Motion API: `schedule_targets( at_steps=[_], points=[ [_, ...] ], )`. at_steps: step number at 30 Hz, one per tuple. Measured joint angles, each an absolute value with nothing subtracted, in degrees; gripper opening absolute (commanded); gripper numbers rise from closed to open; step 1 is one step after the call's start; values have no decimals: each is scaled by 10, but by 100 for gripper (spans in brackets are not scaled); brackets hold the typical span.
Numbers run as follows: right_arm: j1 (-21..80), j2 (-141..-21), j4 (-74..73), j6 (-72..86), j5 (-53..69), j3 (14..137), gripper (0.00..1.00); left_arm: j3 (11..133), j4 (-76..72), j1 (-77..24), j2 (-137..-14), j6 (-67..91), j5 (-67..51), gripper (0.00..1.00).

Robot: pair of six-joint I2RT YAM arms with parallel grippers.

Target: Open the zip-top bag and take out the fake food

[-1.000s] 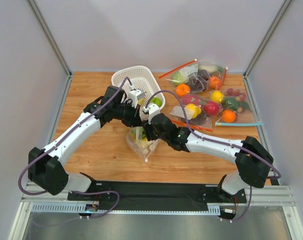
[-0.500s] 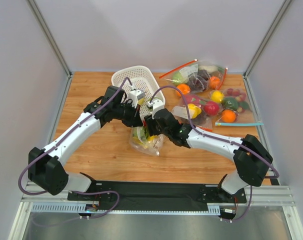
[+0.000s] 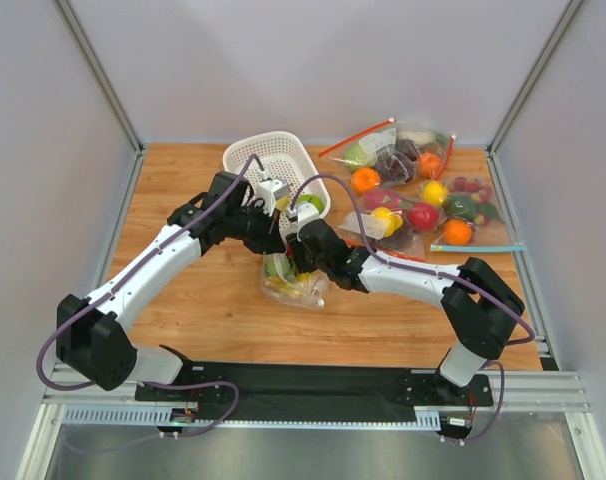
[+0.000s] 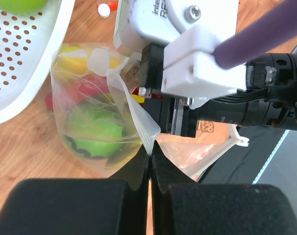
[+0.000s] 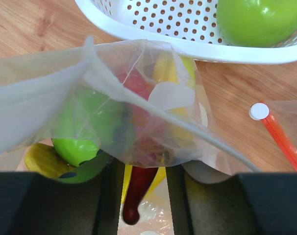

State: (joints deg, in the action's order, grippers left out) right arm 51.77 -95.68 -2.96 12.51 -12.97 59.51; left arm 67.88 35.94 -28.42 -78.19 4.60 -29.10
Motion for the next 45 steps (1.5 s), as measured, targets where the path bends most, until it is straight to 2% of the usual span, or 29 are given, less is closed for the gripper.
schedule_targets(
  at_steps=[4,5,7,12,25,45],
  points=[
    [515,-957,-29,122,-132,595,22,679,359,-285,-782,46,-294,0],
    [515,-957,-29,122,-132,595,11,679,359,-285,-782,46,-295,0],
    [514,-957,-30,123,-133,595,1,679,359,-285,-782,46,-295,0],
    [514,-938,-43,122,-134,595,0,679,359,-285,-782,46,-295,0],
    [514,-744,-97,122,-143,589,0,679,359,-285,-782,46,-293,0],
    [514,-573,-247,136,-178,570,0,679,359,-285,-782,46,-283,0]
  ],
)
